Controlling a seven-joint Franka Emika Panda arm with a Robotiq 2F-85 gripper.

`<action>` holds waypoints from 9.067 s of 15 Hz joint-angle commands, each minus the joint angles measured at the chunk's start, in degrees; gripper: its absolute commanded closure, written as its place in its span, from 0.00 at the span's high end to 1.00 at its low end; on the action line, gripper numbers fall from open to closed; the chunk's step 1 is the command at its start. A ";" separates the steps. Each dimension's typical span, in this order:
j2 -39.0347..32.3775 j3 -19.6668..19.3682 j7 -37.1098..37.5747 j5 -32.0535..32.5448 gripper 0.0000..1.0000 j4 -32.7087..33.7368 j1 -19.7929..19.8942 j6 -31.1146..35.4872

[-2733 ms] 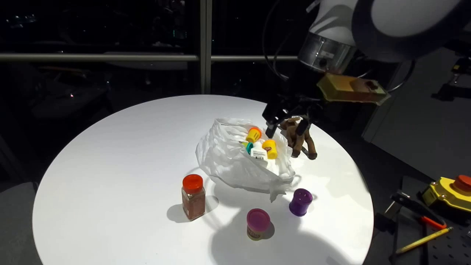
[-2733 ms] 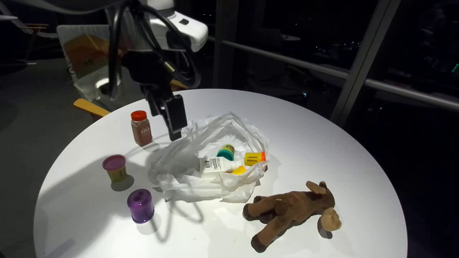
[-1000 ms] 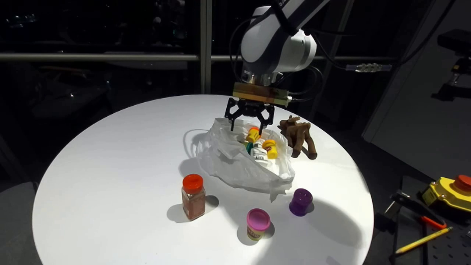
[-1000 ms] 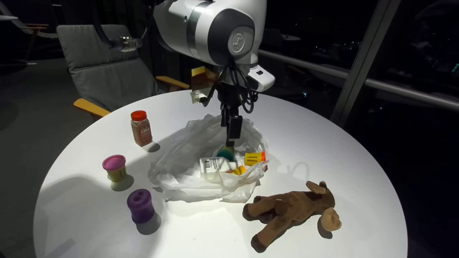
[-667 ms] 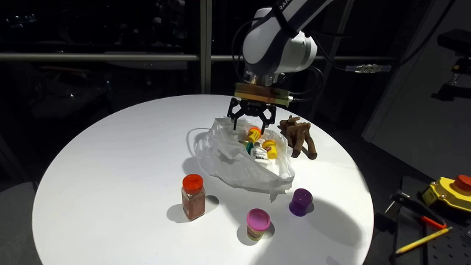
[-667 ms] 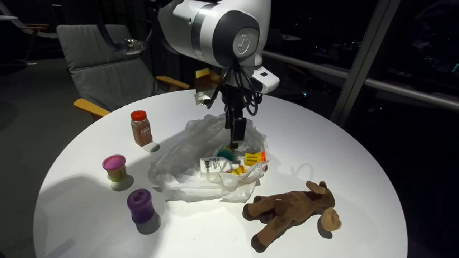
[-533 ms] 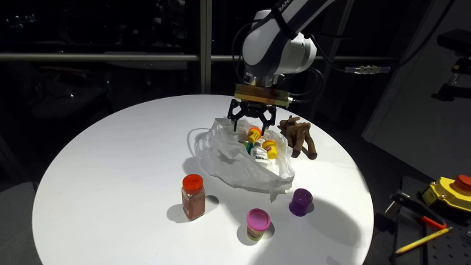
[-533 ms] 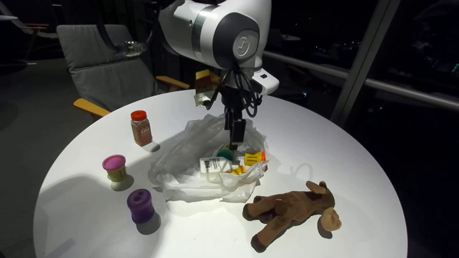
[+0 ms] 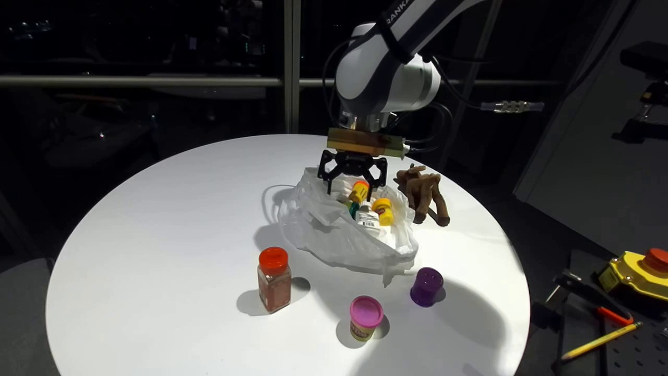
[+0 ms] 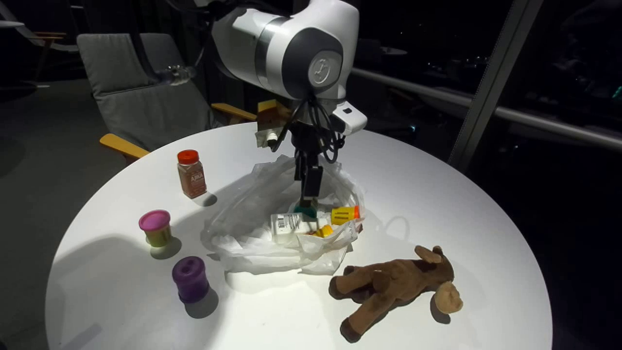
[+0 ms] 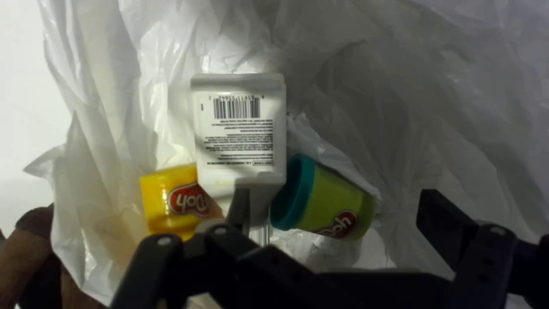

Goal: Pick up the objects from the plastic and put them on the table

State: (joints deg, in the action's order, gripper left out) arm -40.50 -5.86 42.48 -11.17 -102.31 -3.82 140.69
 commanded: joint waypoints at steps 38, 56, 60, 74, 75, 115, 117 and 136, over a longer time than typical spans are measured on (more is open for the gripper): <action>-11.28 -4.59 15.80 0.83 0.66 12.68 -3.57 1.05; 7.60 -8.03 15.92 -0.98 0.33 -26.74 -6.95 35.53; 17.47 -2.37 11.90 -4.74 0.33 -39.50 -2.85 46.75; 26.12 -10.13 5.11 -5.37 0.33 -53.74 -2.78 44.46; 24.45 -9.22 4.80 -5.12 0.33 -52.43 -1.54 44.27; 28.31 -25.72 -4.51 -6.06 1.00 -48.15 -27.50 39.25; 28.07 -21.88 -5.40 -6.52 1.00 -45.66 -25.50 38.83; 6.35 -2.77 -3.00 -11.39 1.00 -22.41 -2.18 37.63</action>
State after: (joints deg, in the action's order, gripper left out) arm -30.21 -9.98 38.83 -21.07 -129.87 -8.24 178.51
